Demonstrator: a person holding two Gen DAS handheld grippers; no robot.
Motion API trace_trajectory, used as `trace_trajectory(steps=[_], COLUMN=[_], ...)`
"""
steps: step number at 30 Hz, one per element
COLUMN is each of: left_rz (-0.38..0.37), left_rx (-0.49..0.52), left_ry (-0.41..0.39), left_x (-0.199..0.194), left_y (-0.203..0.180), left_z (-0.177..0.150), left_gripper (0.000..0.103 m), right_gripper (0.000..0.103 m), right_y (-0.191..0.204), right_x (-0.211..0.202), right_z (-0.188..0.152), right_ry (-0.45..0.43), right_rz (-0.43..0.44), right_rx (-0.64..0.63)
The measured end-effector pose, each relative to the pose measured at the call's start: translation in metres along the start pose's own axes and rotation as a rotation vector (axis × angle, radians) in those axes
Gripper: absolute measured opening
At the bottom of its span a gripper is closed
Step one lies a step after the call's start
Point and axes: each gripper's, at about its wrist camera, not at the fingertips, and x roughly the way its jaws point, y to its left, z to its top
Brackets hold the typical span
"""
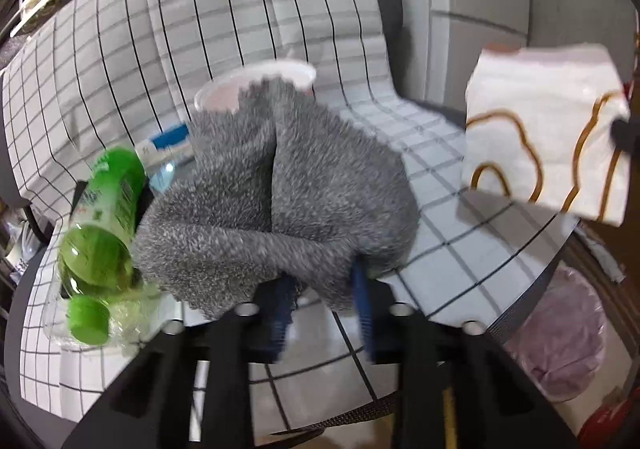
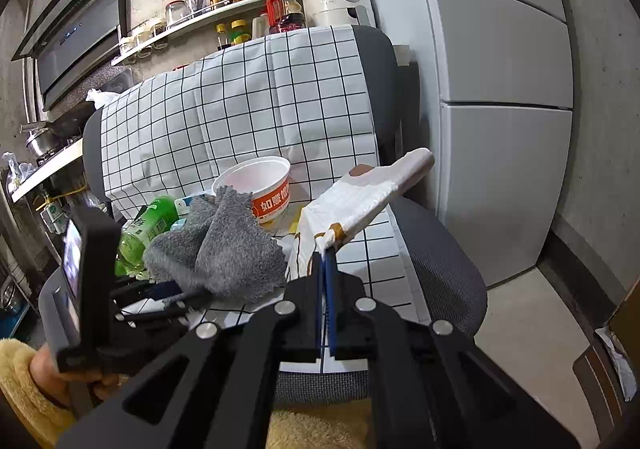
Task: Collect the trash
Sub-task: 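Carry the paper bag and grey cloth with both grippers over the bin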
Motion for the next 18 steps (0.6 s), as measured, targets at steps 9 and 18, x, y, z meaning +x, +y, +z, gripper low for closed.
trace_trajectory(steps=[9,18], left_rz=[-0.088,-0.147], left_rx=[-0.161,-0.175], left_ry=[-0.378,-0.431], left_x=[-0.138,-0.176], left_y=[0.057,0.057], left_z=[0.042,0.035], left_gripper=[0.004,0.004], right_gripper=[0.002,0.002], right_y=[0.011,0.02], right_x=[-0.028,-0.048], right_z=[0.018,0.02], right_ry=[-0.071,-0.062], right_rz=[-0.02,-0.052], right_rx=[-0.032,-0.068])
